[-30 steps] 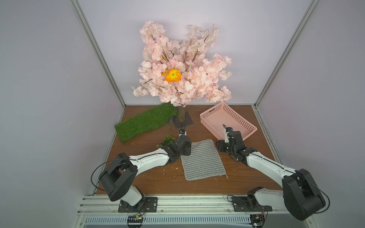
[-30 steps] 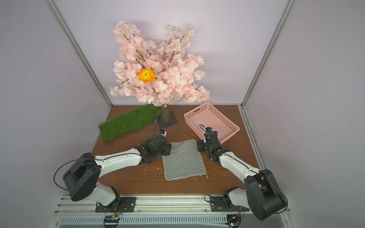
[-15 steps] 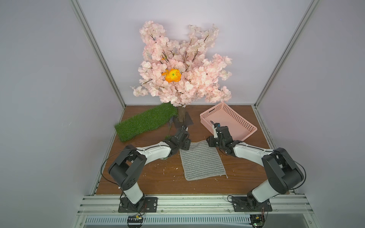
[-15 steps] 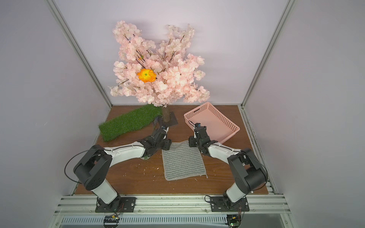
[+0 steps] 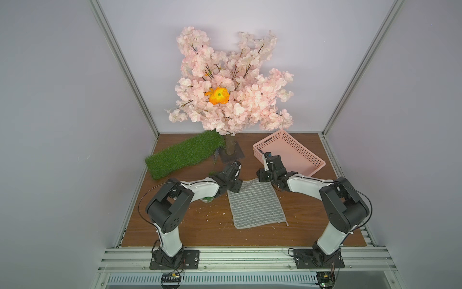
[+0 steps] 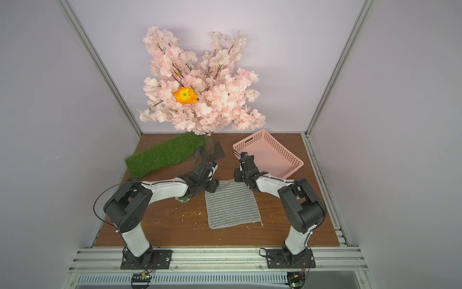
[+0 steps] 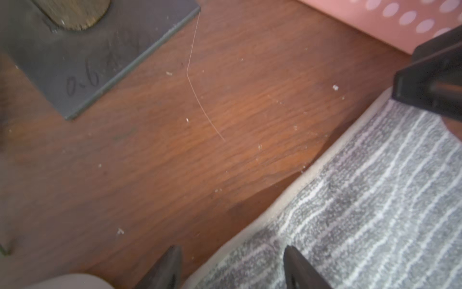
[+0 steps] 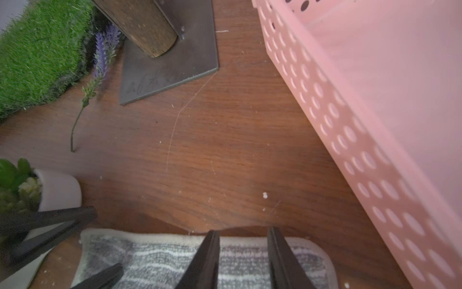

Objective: Fold the square dishcloth
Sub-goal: Fold the cleaning item at the center of the board.

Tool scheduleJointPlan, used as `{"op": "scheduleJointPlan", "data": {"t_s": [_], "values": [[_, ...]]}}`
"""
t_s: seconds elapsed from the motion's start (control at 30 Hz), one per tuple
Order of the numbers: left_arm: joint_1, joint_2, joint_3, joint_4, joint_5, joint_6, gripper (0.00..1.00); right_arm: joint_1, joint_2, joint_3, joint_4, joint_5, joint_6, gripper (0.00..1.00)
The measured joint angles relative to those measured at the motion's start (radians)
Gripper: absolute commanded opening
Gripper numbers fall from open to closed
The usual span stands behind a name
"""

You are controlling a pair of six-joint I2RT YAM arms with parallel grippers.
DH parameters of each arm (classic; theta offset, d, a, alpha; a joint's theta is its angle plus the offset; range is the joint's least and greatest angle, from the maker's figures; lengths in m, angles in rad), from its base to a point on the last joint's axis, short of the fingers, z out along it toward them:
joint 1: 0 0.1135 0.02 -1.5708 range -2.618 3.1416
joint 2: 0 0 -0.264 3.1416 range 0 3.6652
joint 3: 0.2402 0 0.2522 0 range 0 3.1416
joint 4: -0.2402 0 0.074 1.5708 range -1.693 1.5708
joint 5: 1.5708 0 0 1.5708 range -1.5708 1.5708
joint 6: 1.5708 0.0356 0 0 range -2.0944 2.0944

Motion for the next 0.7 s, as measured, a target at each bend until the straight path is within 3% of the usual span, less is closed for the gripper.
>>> {"op": "scheduleJointPlan", "data": {"t_s": [0.7], "values": [[0.039,0.040,0.078,-0.089,0.006,0.064,0.66,0.012,0.028,0.034,-0.075,0.091,-0.047,0.41]]}}
